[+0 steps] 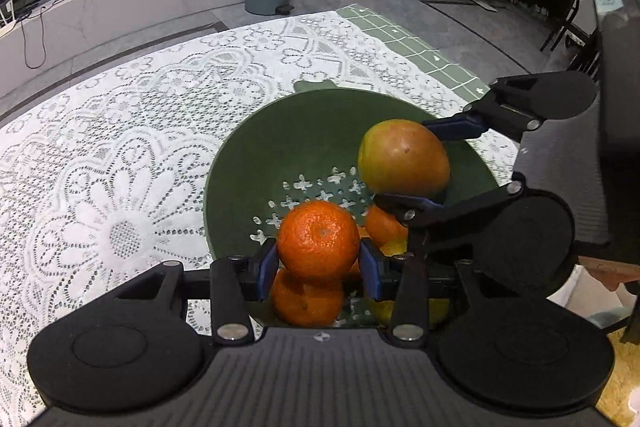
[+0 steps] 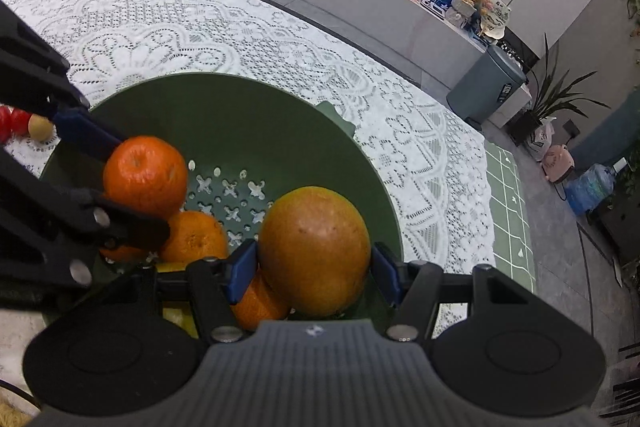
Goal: Organize fruits
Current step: 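Open the right gripper to drop the large fruit into the colander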
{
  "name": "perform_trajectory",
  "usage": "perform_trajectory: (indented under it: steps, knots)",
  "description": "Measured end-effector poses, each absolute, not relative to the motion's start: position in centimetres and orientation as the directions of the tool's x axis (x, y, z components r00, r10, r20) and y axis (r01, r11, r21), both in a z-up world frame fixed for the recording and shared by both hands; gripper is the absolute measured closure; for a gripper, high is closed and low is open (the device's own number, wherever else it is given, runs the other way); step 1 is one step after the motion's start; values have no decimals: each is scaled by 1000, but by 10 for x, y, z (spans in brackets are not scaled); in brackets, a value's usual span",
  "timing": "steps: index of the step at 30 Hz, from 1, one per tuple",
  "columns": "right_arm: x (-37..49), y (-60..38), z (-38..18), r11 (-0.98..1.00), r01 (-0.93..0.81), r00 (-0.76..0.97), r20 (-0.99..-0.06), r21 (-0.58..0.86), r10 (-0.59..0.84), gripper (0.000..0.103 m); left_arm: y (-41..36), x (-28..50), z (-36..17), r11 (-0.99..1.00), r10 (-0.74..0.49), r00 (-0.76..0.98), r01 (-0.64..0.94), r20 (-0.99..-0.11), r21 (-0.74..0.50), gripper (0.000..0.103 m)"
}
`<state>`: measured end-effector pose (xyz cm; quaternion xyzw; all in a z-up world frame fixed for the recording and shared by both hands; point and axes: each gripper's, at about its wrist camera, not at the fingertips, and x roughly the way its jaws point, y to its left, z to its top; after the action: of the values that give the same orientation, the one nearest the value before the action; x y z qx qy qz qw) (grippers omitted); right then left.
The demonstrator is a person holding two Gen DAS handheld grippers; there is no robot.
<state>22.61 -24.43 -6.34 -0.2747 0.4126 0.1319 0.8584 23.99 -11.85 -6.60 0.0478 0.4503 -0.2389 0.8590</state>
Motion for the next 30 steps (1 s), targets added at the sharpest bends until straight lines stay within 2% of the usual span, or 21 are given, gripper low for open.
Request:
perform_trajectory:
  steps: [13, 18, 23, 30]
  knots:
    - [240, -246, -68, 797, -499, 609, -792, -338, 45, 44, -121, 247, -66, 883, -351, 508, 458, -786, -98, 54]
    - [236, -242, -64, 755, -536, 613, -789, -378, 40, 42, -124, 248, -67, 882, -337, 520, 466, -785, -71, 54]
    - [227, -240, -54, 714, -543, 649, -760, -442, 23, 33, -124, 247, -68, 885, -330, 530, 461, -781, -61, 54]
    - [229, -254, -44, 786, -511, 611, -790, -348, 47, 34, -124, 247, -69, 880, -350, 521, 469, -779, -81, 54]
